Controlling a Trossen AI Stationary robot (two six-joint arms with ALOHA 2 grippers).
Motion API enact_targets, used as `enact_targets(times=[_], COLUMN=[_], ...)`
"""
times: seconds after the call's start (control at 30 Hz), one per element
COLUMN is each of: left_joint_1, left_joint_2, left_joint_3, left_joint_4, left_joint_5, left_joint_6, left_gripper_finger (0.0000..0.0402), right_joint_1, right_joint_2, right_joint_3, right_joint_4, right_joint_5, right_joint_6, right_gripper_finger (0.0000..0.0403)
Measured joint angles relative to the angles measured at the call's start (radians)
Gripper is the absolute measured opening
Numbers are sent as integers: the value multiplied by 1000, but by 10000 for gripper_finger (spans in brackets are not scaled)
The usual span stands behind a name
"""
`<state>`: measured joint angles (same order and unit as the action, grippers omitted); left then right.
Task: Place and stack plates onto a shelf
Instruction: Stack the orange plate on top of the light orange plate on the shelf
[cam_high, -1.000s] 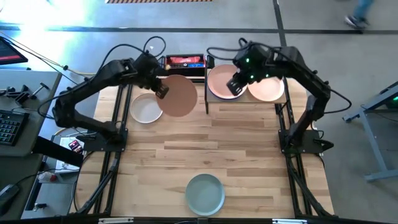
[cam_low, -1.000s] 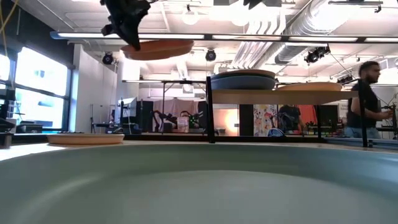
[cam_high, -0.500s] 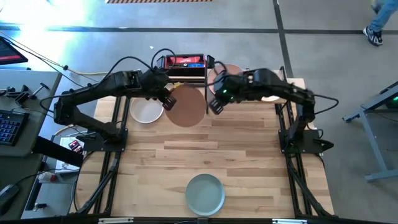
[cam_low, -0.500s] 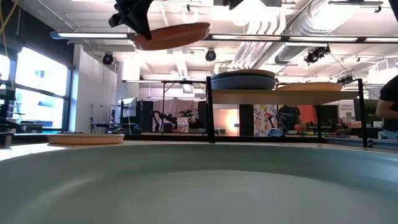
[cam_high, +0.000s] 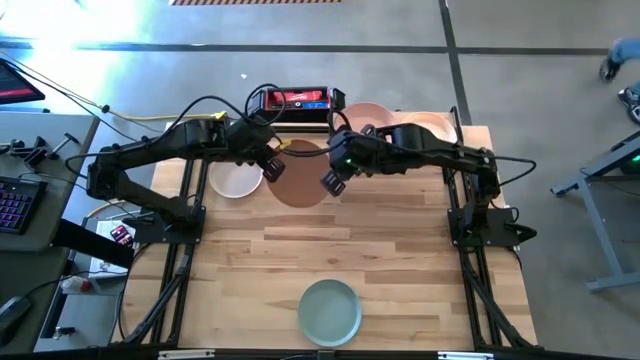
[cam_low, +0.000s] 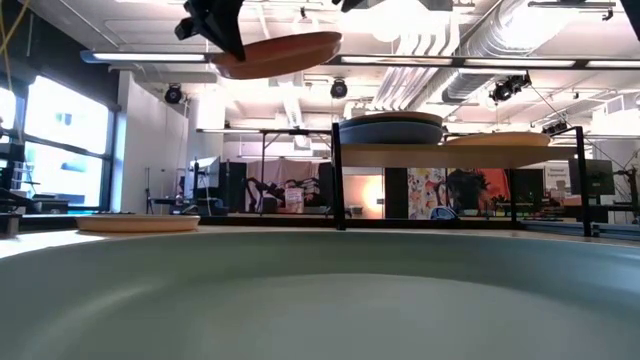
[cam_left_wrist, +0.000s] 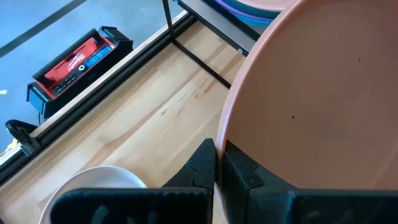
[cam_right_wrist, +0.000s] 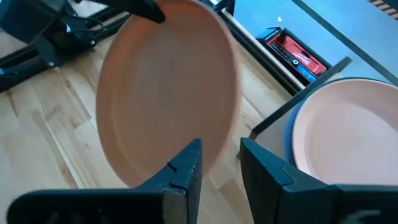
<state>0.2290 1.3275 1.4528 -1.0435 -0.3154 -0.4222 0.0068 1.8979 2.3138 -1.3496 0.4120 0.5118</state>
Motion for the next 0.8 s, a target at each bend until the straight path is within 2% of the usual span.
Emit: enact_targets(times=[0.3, 0.63, 0.8], left_joint_1=[-17, -38, -50], left_joint_2=[22, 22, 22], left_joint_3=[0, 0, 0], left_joint_4=[0, 14, 88], left_joint_5=[-11, -36, -38], left_joint_6=[-14, -19, 8], left_gripper_finger=[0, 0, 0], right_joint_1=[0, -31, -41], right_joint_2=[43, 51, 55], right_joint_3=[0, 0, 0], right_joint_4=[5, -7, -9], right_joint_5=[25, 48, 41], right_joint_6=[-23, -20, -22], right_gripper_finger=[129, 129, 129])
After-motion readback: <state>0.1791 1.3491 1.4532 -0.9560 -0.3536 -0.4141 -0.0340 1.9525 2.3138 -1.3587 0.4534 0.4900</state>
